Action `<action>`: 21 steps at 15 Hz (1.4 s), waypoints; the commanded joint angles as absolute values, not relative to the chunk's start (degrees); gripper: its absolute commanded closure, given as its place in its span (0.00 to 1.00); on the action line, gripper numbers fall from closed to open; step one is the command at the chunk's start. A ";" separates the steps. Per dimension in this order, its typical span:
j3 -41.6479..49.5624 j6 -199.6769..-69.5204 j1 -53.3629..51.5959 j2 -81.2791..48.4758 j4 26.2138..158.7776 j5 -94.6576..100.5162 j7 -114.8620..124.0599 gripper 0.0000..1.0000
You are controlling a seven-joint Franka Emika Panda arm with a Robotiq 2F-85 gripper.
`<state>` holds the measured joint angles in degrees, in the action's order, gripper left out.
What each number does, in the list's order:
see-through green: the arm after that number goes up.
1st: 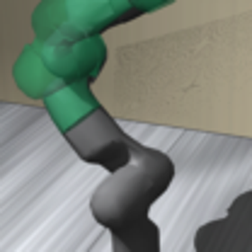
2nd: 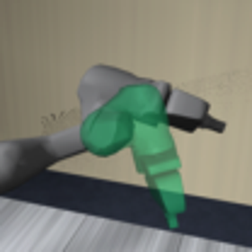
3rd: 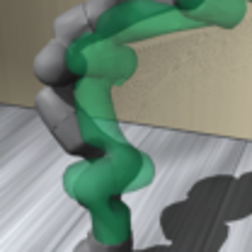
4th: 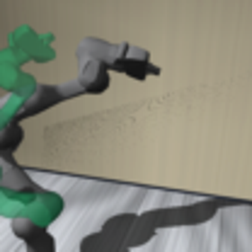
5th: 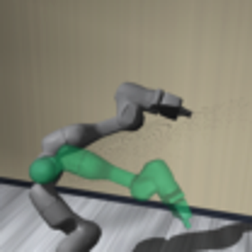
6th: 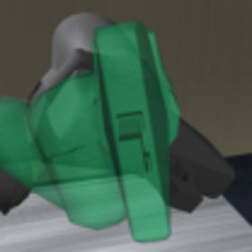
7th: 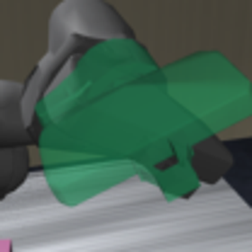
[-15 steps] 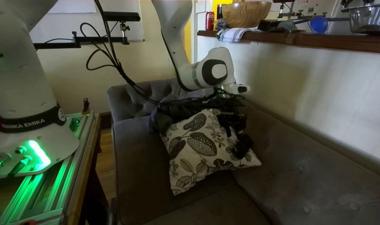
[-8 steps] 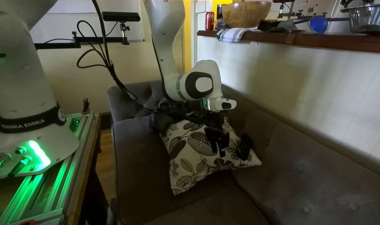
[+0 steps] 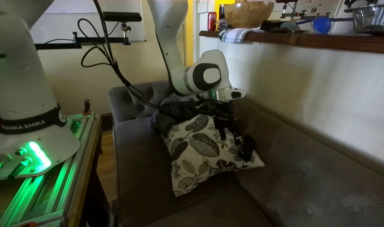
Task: Put the black remote on the right couch cushion
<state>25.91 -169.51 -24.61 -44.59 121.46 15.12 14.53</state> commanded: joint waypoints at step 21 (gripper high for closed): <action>-21.77 -153.38 30.17 -59.83 91.83 7.96 -45.08 0.00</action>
